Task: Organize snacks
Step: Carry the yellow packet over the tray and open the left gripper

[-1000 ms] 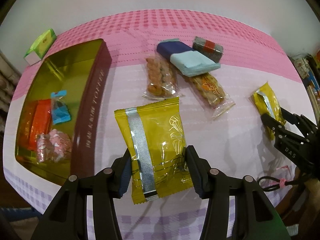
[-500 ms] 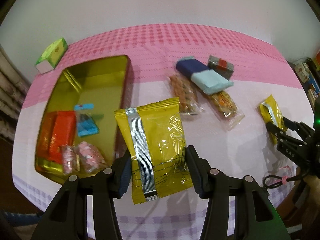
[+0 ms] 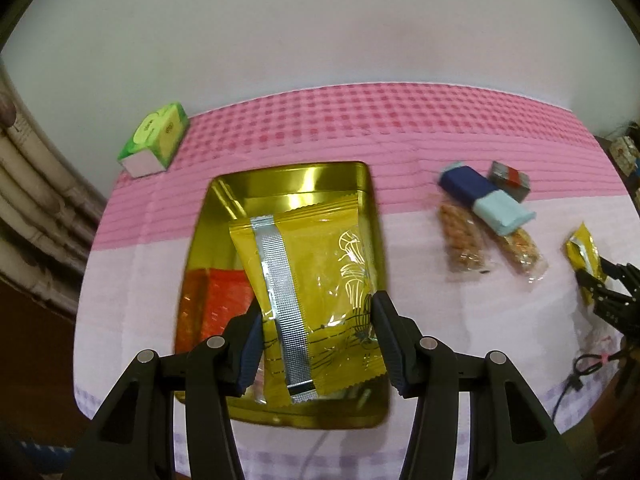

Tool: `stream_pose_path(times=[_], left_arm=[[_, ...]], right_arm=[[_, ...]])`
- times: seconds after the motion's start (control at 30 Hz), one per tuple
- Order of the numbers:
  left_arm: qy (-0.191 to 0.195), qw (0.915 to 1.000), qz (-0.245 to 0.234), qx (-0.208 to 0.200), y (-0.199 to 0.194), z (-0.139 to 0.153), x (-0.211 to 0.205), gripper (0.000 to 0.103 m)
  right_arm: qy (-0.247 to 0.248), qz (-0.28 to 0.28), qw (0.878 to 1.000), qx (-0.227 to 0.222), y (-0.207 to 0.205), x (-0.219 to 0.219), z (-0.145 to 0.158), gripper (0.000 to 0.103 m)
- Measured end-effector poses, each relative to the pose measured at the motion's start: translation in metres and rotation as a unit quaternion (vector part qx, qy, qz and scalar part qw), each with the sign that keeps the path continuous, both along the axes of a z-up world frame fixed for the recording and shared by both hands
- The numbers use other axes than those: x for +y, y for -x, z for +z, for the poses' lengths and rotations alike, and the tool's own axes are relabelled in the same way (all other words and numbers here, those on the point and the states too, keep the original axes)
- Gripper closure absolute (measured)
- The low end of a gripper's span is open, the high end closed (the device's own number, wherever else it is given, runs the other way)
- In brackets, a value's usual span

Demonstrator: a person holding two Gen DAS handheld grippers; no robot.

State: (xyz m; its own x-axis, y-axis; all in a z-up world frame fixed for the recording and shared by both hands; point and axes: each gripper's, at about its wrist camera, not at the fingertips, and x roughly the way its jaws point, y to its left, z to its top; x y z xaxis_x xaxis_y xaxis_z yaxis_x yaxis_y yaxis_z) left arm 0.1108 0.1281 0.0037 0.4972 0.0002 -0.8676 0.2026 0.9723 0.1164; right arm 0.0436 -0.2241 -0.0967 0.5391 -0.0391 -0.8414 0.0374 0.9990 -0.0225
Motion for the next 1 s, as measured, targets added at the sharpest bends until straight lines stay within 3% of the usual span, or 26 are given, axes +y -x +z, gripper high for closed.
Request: stream_pose_path(times=[0.2,0.43,1.0], left_arm=[[0.006,0.9998,-0.002,0.019,-0.015,-0.011,0.023,0.051],[0.017,0.9987,-0.016,0.045,-0.018,-0.034,0.01,0.051],[-0.023,0.9935,-0.064,0.092,-0.031,-0.072,-0.007,0.051]], right_arm=[[0.0,-0.004,1.0,0.001,0.0,0.0,0.0,0.049],[0.0,-0.008,1.0,0.002,-0.001,0.001,-0.001,0.049],[0.0,-0.014,1.0,0.004,-0.002,0.001,0.0,0.049]])
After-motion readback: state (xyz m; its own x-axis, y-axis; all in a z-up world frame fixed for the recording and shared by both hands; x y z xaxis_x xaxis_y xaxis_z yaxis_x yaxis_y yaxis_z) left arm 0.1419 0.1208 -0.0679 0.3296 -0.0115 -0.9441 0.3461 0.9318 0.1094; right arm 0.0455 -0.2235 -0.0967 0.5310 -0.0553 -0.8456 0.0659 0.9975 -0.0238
